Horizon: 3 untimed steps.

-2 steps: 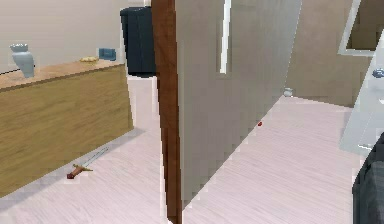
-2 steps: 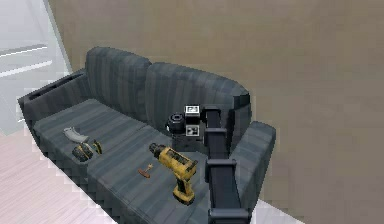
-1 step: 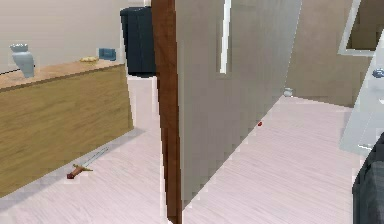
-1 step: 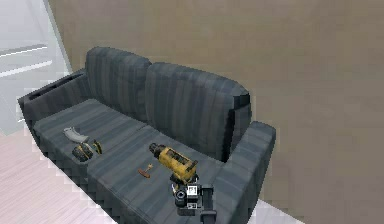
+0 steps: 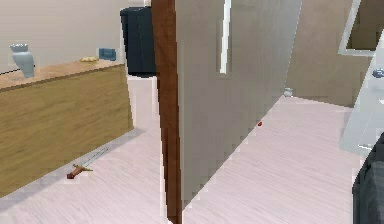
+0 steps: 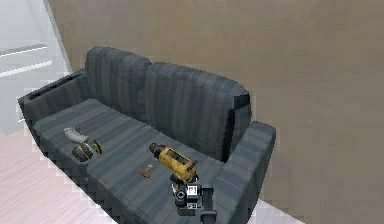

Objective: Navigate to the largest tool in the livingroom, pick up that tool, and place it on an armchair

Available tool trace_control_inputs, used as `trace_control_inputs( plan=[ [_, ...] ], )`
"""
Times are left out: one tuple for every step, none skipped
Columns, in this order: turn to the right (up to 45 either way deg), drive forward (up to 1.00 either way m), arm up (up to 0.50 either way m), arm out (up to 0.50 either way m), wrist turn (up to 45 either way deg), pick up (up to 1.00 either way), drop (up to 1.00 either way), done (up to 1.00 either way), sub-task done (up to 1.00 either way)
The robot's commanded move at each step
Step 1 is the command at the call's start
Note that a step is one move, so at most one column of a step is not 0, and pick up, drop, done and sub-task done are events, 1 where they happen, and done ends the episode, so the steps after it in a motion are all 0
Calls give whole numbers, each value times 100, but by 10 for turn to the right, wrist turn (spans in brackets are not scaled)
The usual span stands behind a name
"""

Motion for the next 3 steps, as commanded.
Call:
trace_control_inputs(
  plan=[
    [0,0,10,0,0,0,0,0,0],
    [0,0,32,0,0,0,0,0,0],
    [0,0,0,0,-450,0,0,0,0]
  ],
)
